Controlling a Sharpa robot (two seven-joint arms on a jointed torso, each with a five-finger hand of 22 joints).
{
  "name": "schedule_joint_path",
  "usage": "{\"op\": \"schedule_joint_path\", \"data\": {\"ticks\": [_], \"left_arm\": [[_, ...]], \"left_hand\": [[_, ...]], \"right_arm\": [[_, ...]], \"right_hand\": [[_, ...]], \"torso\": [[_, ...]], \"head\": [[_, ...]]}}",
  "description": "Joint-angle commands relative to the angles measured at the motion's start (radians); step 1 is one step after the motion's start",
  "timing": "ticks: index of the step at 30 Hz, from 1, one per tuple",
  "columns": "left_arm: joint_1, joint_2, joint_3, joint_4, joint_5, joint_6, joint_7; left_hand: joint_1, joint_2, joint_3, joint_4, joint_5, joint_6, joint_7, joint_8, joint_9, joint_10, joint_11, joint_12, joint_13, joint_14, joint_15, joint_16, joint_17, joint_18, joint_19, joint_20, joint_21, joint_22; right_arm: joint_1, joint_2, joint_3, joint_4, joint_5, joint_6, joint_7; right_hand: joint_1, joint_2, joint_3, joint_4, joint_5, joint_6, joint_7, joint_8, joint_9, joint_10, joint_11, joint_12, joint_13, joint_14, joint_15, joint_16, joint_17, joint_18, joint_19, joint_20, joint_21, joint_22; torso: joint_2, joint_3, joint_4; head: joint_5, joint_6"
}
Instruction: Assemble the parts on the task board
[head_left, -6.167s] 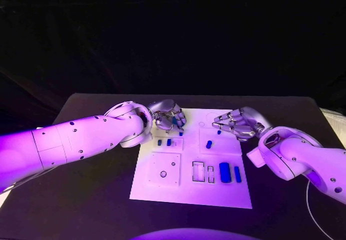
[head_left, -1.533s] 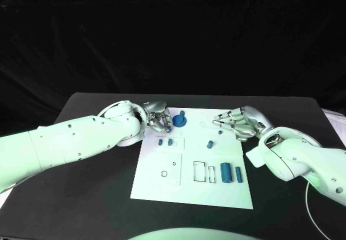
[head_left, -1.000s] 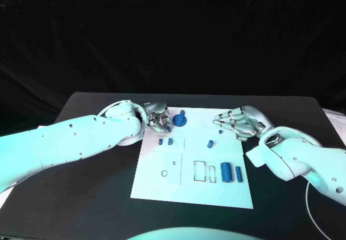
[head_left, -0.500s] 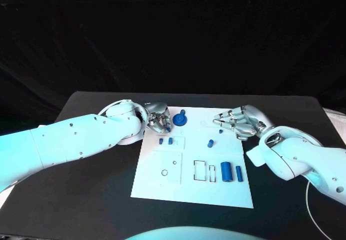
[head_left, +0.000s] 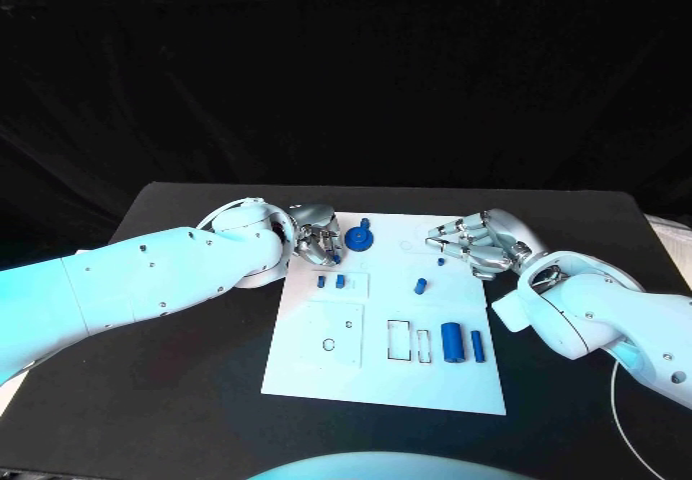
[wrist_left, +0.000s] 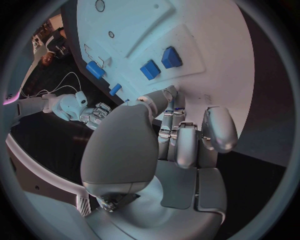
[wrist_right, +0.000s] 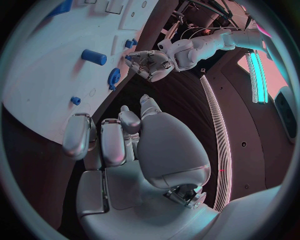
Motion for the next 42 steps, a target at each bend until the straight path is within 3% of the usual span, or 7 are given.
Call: {"op": "schedule_joint_path", "data": {"ticks": [1, 9, 22, 32, 42], "left_arm": [[-0.003, 0.004, -0.003, -0.003, 0.007, 0.027, -0.001], [-0.004, 0.007, -0.004, -0.004, 0.007, 0.026, -0.009], [-0.005, 0.006, -0.004, -0.003, 0.007, 0.024, -0.016], [-0.005, 0.005, -0.004, -0.006, 0.009, 0.018, -0.025], [-0.005, 0.002, -0.004, -0.008, 0.012, 0.012, -0.032]], "left_hand": [[-0.013, 0.003, -0.007, 0.0, 0.006, 0.002, 0.0, -0.001, -0.002, 0.003, 0.002, -0.009, -0.001, 0.036, -0.007, -0.001, 0.002, -0.014, -0.001, -0.004, -0.004, 0.039], [-0.025, -0.001, -0.005, -0.006, 0.008, -0.047, 0.015, -0.035, -0.018, -0.043, 0.021, -0.048, -0.012, 0.034, 0.007, -0.002, -0.003, -0.015, -0.004, 0.004, -0.009, 0.039], [-0.031, -0.004, -0.004, -0.007, 0.008, -0.05, 0.02, -0.038, -0.021, -0.053, 0.026, -0.059, -0.015, 0.034, 0.011, -0.002, -0.005, -0.015, -0.005, 0.008, -0.012, 0.039], [-0.052, -0.025, 0.0, -0.005, 0.008, -0.143, 0.03, -0.047, -0.051, -0.084, 0.039, -0.087, -0.026, 0.029, 0.023, -0.005, -0.02, -0.01, -0.012, 0.019, -0.036, 0.03], [-0.056, -0.034, 0.001, -0.006, 0.008, -0.172, 0.036, -0.045, -0.061, -0.109, 0.046, -0.09, -0.035, 0.025, 0.029, -0.008, -0.029, -0.007, -0.019, 0.025, -0.058, 0.021]], "right_arm": [[-0.001, 0.001, 0.0, 0.0, -0.002, 0.01, 0.011], [-0.002, 0.001, 0.0, 0.0, 0.0, 0.009, 0.012], [-0.002, 0.001, 0.0, -0.001, 0.001, 0.009, 0.013], [-0.002, 0.001, 0.0, -0.002, 0.001, 0.008, 0.013], [-0.003, 0.001, 0.0, -0.003, 0.002, 0.008, 0.013]], "right_hand": [[0.002, 0.006, -0.004, -0.001, 0.004, -0.006, -0.002, 0.001, 0.0, -0.003, 0.001, 0.001, 0.001, 0.021, 0.001, -0.004, 0.0, 0.018, -0.007, 0.0, -0.004, -0.002], [0.002, 0.007, -0.004, -0.001, 0.004, -0.006, -0.002, 0.001, 0.0, -0.003, 0.001, 0.0, 0.0, 0.021, 0.001, -0.006, -0.002, 0.019, -0.008, 0.0, -0.006, -0.004], [0.002, 0.007, -0.004, -0.001, 0.004, -0.006, -0.002, 0.001, 0.0, -0.003, 0.001, 0.0, 0.0, 0.021, 0.001, -0.006, -0.002, 0.019, -0.008, 0.0, -0.006, -0.004], [0.002, 0.008, -0.004, -0.001, 0.004, -0.006, -0.002, 0.001, 0.0, -0.004, 0.001, -0.002, -0.002, 0.02, 0.001, -0.007, -0.004, 0.019, -0.009, 0.0, -0.007, -0.006], [0.002, 0.008, -0.004, -0.001, 0.004, -0.006, -0.002, 0.001, 0.0, -0.004, 0.001, -0.002, -0.002, 0.02, 0.001, -0.007, -0.004, 0.019, -0.009, 0.0, -0.007, -0.006]], "torso": [[0.0, 0.0003, -0.0009], [0.0, 0.0001, -0.0007], [0.0, -0.0004, -0.0008], [-0.001, -0.0001, -0.0003], [-0.001, 0.0002, -0.0008]], "head": [[0.001, -0.001], [0.0, -0.003], [0.001, -0.003], [0.0, -0.004], [0.0, -0.003]]}}
